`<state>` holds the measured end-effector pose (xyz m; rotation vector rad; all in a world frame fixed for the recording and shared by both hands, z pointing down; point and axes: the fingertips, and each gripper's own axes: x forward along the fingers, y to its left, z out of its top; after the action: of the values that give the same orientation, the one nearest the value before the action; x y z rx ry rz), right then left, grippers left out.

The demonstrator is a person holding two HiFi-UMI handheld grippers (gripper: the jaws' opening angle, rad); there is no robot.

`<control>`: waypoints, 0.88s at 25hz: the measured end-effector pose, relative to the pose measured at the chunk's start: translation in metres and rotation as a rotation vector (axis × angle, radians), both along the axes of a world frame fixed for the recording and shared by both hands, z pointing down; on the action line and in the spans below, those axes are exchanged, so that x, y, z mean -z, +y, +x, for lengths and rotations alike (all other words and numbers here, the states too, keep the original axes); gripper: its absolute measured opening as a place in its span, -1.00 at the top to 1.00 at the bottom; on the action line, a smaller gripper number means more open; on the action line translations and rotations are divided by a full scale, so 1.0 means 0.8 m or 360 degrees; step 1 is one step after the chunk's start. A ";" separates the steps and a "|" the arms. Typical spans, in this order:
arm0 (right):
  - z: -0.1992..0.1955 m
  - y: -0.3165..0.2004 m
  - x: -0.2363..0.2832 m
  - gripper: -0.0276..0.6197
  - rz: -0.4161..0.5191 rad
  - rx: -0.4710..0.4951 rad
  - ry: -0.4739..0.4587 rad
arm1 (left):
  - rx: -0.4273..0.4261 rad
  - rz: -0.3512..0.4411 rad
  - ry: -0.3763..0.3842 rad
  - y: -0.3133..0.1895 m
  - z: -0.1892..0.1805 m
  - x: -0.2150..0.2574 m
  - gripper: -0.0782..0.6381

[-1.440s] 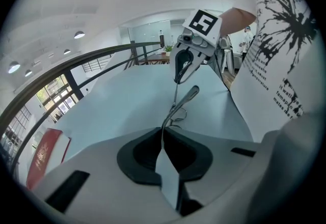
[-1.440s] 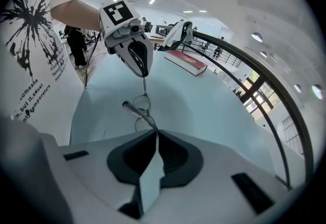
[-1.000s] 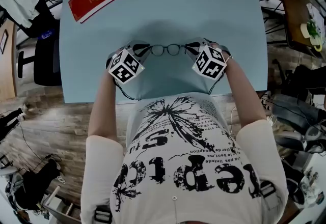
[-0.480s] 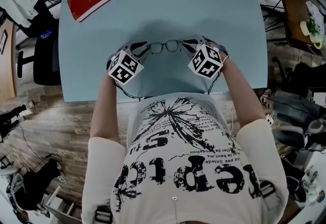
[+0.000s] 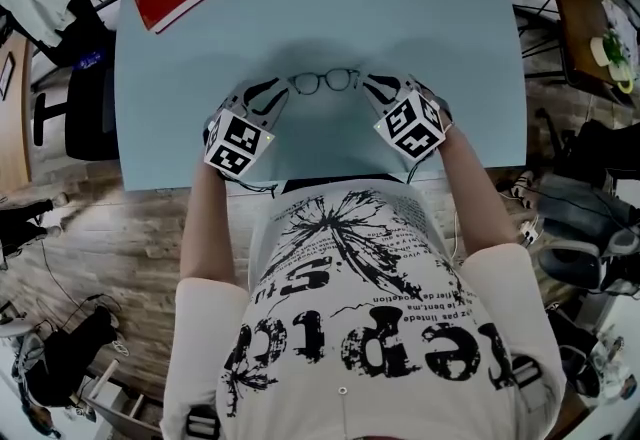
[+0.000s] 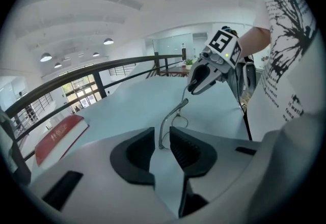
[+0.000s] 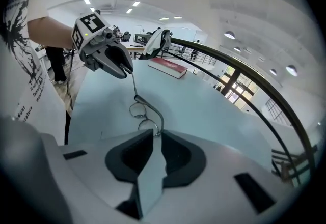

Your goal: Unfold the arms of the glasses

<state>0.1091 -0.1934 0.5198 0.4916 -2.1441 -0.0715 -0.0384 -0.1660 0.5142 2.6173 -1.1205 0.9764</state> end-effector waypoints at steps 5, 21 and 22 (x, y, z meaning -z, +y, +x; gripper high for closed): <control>0.002 0.008 0.035 0.87 0.0041 -0.0189 -0.0196 | 0.0184 0.0189 0.0129 0.009 -0.013 0.054 0.61; -0.010 -0.015 0.189 0.89 0.0480 -0.0450 -0.0869 | 0.0578 0.0620 0.0376 0.003 -0.036 0.202 0.73; -0.009 -0.017 0.195 0.89 0.0500 -0.0472 -0.0905 | 0.0595 0.0629 0.0386 0.002 -0.038 0.207 0.73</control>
<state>0.1016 -0.2068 0.3640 1.1175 -2.5946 -0.1131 -0.0685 -0.1645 0.3489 2.5561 -1.7931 0.3814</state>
